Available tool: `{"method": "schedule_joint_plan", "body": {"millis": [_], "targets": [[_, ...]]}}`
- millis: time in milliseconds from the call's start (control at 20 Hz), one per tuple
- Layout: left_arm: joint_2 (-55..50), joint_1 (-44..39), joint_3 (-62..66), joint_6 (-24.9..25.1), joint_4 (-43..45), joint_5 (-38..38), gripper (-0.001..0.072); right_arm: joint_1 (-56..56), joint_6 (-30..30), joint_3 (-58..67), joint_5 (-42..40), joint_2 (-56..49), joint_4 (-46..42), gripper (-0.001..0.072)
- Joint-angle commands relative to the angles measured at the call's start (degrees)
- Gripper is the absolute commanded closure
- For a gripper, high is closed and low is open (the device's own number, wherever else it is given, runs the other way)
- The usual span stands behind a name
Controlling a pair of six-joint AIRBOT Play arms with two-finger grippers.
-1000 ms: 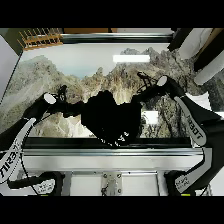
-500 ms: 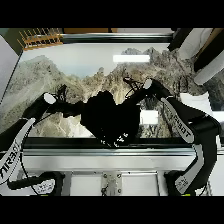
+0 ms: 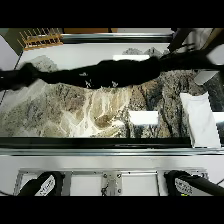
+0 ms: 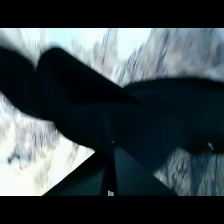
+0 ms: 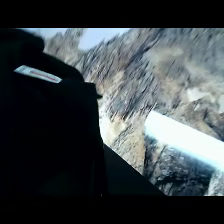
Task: Fold the clothes and pants, and hang the long-sleeved shirts on hangers.
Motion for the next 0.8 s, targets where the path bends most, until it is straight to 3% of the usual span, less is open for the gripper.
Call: {"method": "schedule_joint_plan", "body": {"millis": [0, 150, 350, 500, 650, 700, 750], "targets": [[11.15, 3.72, 5.38, 0.07, 0.04, -2.51, 0.0700, -3.78, 6.80, 0.22, 2.54, 13.84, -0.74, 0.0699], [16.68, 3.72, 3.13, 0.04, 0.07, -2.84, 0.0700, -3.76, 11.34, 0.22, 9.75, 18.08, -1.40, 0.0700], [19.93, 3.72, -9.18, -0.74, -0.09, -3.41, 0.0700, -3.65, 17.64, -4.35, 19.65, 18.36, -6.78, 0.0699], [18.56, 2.03, -22.08, -0.98, -0.07, -3.82, 0.0701, -3.65, 17.59, -16.57, 17.64, 18.34, -8.63, 0.0699], [12.24, -5.03, -32.74, 0.26, 0.11, -1.25, 0.0700, -3.67, 17.57, -32.02, 8.81, 18.21, -9.77, 0.0691], [9.49, -7.72, -34.95, 1.09, 0.09, 1.25, 0.0700, -3.67, 17.57, -35.74, 6.25, 17.77, -9.75, 0.0605], [6.38, -10.47, -36.57, 1.81, 0.11, 4.98, 0.0700, -3.67, 17.33, -38.25, 4.66, 16.79, -9.73, 0.0317]]}}
